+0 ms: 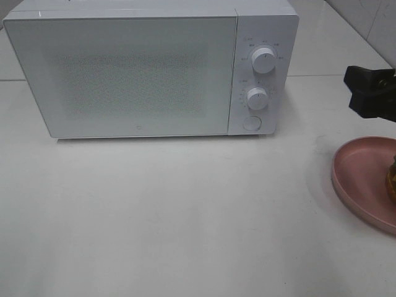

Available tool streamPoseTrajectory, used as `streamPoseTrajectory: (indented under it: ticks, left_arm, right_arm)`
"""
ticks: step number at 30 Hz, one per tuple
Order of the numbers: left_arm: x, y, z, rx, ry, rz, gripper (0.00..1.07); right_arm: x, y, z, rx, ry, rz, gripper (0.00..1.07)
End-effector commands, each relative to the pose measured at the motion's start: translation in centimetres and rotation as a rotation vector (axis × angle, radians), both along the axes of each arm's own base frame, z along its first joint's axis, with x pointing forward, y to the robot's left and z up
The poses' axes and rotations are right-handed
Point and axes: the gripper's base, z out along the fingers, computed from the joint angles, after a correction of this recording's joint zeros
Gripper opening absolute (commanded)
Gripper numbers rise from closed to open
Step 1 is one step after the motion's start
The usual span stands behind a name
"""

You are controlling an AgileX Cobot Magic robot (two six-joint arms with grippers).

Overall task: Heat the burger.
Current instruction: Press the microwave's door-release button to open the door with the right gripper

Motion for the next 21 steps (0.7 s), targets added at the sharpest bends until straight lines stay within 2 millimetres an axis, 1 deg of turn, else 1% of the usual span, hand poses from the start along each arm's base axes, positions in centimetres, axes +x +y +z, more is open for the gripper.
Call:
streamPoseTrajectory:
  ticks: [1,2,4,5,7,8,10,12,13,19,21]
  left_arm:
    - [-0.3,0.0,0.0,0.001,-0.032,0.004,0.98]
    - [-0.3,0.0,0.0,0.001,-0.032,0.004,0.98]
    - [-0.3,0.0,0.0,0.001,-0.032,0.004,0.98]
    - [-0.3,0.0,0.0,0.001,-0.032,0.004,0.98]
    - [-0.3,0.0,0.0,0.001,-0.032,0.004,0.98]
    - [-0.3,0.0,0.0,0.001,-0.032,0.004,0.98]
    - [-0.3,0.0,0.0,0.001,-0.032,0.004,0.98]
    - [-0.3,0.0,0.0,0.001,-0.032,0.004,0.98]
    - [-0.3,0.0,0.0,0.001,-0.032,0.004,0.98]
    - [-0.3,0.0,0.0,0.001,-0.032,0.004,0.98]
    - [-0.3,0.0,0.0,0.001,-0.032,0.004,0.98]
  right_arm:
    - [0.2,1.4,-0.9,-0.029,0.012,0.031,0.75]
    - [0.2,1.4,-0.9,-0.029,0.012,0.031,0.75]
    - [0.3,2.3,-1.5,-0.032,0.028,0.036,0.75]
    - [0.3,2.3,-1.5,-0.032,0.028,0.036,0.75]
    - [0.4,3.2,-2.1,-0.043,0.031,0.041,0.75]
    - [0.4,3.2,-2.1,-0.043,0.031,0.041,0.75]
    - [0.4,4.0,-2.6,-0.053,0.025,0.044,0.75]
    - [0.4,4.4,-2.7,-0.058,0.025,0.048,0.75]
    - [0.3,4.9,-3.1,-0.059,0.023,0.038,0.75]
    - [0.2,5.8,-4.0,-0.053,0.026,-0.013,0.75]
    - [0.0,6.4,-4.5,-0.053,0.030,-0.021,0.75]
